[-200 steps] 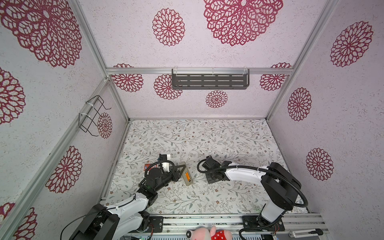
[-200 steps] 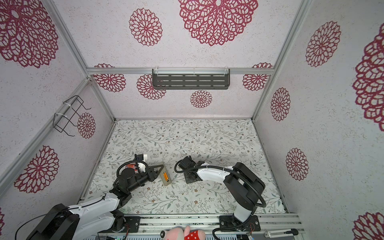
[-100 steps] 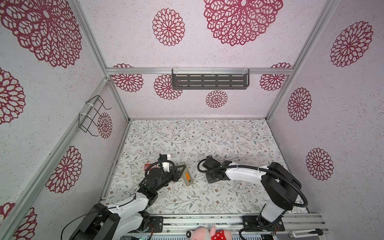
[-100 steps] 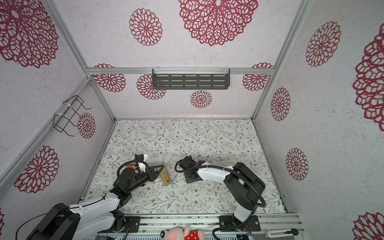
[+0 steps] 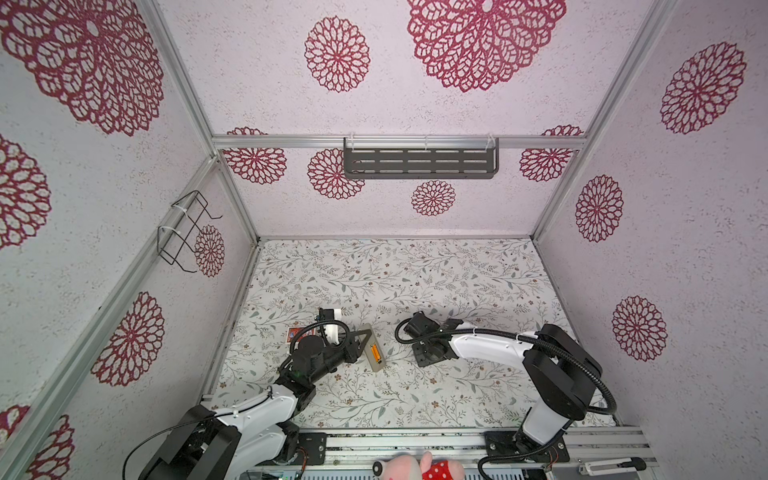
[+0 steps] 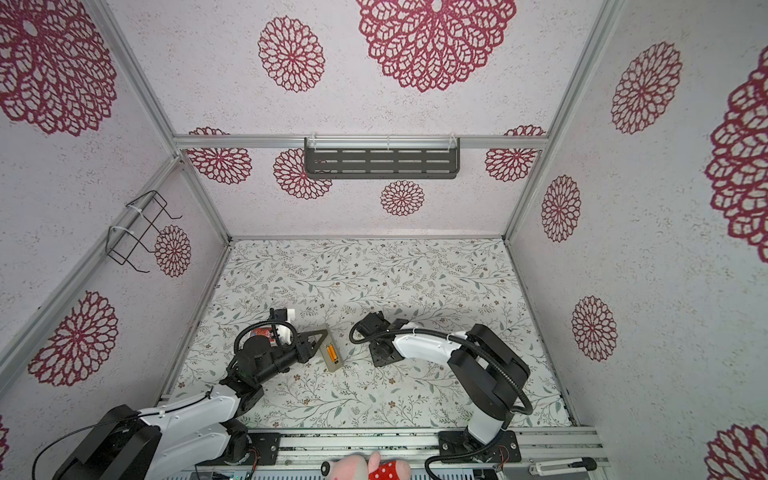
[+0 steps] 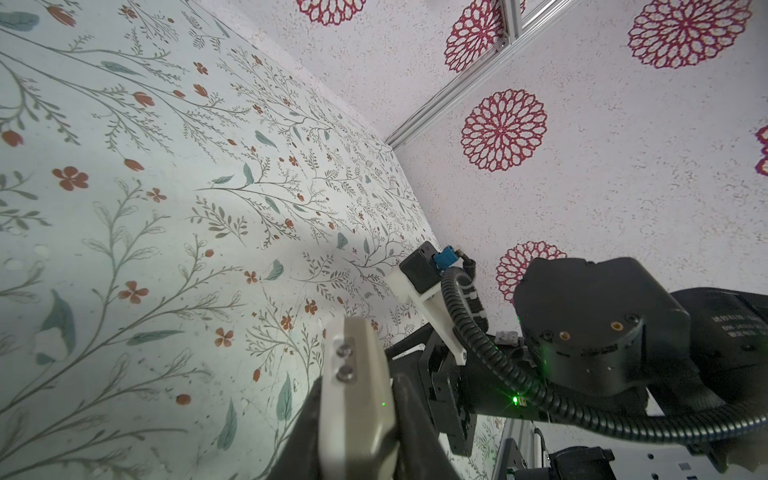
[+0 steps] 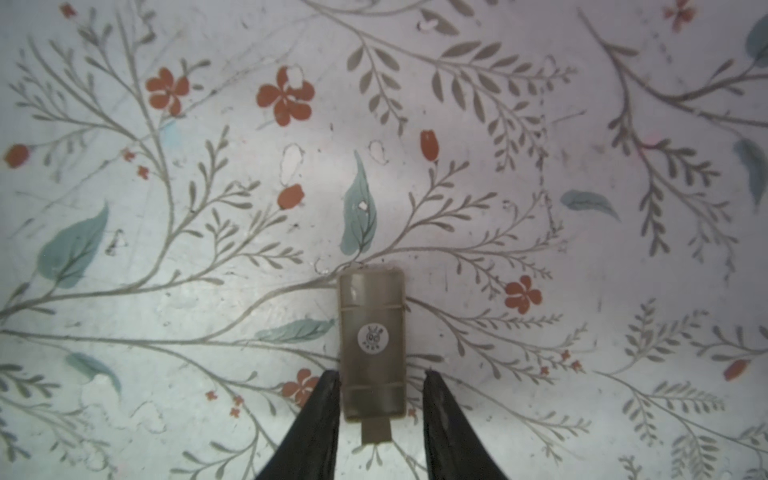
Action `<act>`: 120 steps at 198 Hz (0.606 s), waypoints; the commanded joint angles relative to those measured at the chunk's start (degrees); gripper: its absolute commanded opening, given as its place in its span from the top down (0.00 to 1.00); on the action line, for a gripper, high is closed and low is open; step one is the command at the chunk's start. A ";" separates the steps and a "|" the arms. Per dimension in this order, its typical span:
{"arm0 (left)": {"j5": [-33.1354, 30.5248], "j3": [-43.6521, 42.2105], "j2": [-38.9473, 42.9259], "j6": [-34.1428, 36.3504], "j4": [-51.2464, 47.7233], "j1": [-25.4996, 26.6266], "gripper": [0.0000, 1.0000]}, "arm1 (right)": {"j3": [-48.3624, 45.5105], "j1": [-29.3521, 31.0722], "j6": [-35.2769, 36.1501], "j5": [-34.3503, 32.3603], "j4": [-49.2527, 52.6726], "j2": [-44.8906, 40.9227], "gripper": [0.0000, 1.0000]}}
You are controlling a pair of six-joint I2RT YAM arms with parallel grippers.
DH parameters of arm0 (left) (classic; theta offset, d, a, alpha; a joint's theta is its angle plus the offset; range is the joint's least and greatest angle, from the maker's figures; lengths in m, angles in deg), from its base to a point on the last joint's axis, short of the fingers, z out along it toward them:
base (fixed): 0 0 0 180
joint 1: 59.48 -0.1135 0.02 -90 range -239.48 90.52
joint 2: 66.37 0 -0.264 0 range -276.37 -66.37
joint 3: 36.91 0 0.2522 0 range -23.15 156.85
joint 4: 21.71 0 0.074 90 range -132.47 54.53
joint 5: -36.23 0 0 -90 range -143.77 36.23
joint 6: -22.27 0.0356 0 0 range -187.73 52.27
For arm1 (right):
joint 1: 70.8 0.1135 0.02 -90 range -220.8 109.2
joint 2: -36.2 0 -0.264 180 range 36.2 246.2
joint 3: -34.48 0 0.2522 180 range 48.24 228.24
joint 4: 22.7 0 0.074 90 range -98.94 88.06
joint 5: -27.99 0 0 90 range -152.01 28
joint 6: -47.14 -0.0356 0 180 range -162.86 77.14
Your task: Load the batteries into the remote control
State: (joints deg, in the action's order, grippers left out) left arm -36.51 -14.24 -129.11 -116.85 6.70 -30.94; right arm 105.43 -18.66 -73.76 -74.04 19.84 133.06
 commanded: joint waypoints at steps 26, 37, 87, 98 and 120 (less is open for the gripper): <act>0.32 -0.23 -0.08 0.10 3.45 -0.39 1.00 | 1.53 0.42 0.46 -0.52 1.30 -0.50 0.64; 0.32 -0.34 -0.06 0.08 3.60 -0.35 1.00 | 1.29 0.35 0.40 -0.48 1.11 -0.20 0.65; 0.41 -0.39 0.21 0.08 3.62 -0.35 1.00 | 0.78 0.25 0.73 -0.50 0.16 1.63 0.65; 0.37 -0.48 0.30 0.08 3.60 -0.34 1.00 | 0.61 0.33 0.75 -0.45 0.06 1.89 0.65; 0.28 -0.48 0.43 0.08 3.62 -0.35 1.00 | 0.21 0.19 0.81 -0.38 -0.30 2.28 0.65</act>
State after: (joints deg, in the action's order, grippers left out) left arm -36.51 -14.33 -129.11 -117.07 7.35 -30.94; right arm 106.04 -18.46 -73.78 -73.86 19.27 135.02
